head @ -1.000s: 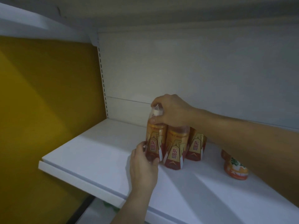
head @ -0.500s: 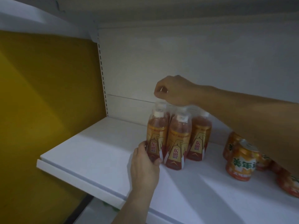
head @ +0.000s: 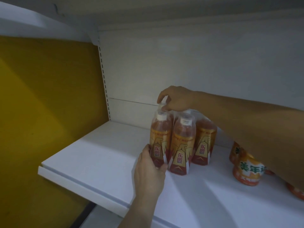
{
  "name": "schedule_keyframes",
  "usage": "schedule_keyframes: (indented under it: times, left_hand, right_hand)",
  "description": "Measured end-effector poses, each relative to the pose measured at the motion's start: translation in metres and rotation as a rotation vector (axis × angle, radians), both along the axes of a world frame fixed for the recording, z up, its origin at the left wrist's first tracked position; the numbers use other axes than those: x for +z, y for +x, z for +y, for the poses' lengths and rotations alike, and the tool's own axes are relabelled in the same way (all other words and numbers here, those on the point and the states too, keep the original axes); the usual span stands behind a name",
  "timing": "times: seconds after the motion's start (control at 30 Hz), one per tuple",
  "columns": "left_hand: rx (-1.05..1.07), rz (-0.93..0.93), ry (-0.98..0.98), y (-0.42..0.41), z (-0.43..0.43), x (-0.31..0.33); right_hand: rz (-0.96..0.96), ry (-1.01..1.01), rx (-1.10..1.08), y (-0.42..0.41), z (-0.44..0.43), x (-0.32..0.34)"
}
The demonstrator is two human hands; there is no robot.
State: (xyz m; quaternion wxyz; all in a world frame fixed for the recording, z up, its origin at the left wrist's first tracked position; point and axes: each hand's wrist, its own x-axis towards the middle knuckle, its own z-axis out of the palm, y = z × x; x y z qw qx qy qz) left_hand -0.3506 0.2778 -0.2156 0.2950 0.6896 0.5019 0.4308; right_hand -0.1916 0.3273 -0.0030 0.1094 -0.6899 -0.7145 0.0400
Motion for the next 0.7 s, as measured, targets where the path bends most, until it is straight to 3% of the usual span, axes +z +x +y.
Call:
schedule_keyframes:
  times: [0.2, 0.37, 0.57, 0.7]
  left_hand:
    - [-0.036, -0.040, -0.021, -0.003, -0.007, 0.007]
    - [-0.029, -0.085, -0.050, -0.011, -0.021, 0.022]
    - [0.015, -0.328, 0.141, -0.022, -0.062, 0.063]
    - [-0.365, -0.729, 0.094, -0.007, -0.119, 0.107]
  right_hand:
    - [0.299, 0.498, -0.087, 0.000, -0.028, 0.035]
    - [0.366, 0.811, -0.058, -0.014, -0.073, 0.096]
    - [0.467, 0.855, 0.028, -0.031, -0.145, 0.124]
    - [0.554, 0.749, 0.038, -0.036, -0.202, 0.108]
